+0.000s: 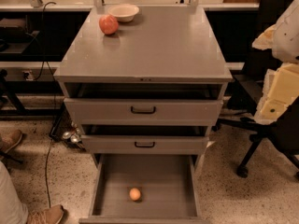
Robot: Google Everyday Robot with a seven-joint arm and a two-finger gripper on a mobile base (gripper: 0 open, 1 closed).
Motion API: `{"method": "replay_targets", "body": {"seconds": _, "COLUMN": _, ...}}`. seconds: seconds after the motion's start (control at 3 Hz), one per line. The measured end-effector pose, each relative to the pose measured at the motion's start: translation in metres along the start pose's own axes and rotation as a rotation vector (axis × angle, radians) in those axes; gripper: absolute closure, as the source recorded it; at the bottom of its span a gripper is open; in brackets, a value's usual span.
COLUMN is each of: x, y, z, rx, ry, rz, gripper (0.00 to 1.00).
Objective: Pick orange from bottom drawer and place on counter
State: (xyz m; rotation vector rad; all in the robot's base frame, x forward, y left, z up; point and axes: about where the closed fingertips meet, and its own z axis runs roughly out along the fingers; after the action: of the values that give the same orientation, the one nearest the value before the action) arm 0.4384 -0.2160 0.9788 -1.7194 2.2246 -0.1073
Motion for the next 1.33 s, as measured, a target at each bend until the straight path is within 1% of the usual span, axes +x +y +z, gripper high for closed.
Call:
{"method": "replay_targets", "body": {"seconds": 0.33, "x": 0.000, "y": 0.000, "z": 0.000, "rx": 0.000, "ry": 0.000, "rz": 0.000, "gripper": 0.00}}
{"method": "replay_targets", "body": {"seconds": 0.67, "x": 0.002, "y": 0.013, "z": 0.036, "rx": -0.044, "ry": -0.041, "rz": 0.043, "gripper": 0.00}}
{"method": "replay_targets", "body": {"seconds": 1.0, "x": -0.012, "y": 0.054, "z": 0.140, "rx": -0.183, "ry": -0.182, "rz": 0.142, "gripper": 0.00}}
{"method": "replay_targets", "body": {"seconds": 1.33, "x": -0.029, "y": 0.084, "z": 0.204, "rx": -0.272, "ry": -0.264, "rz": 0.188, "gripper": 0.00}}
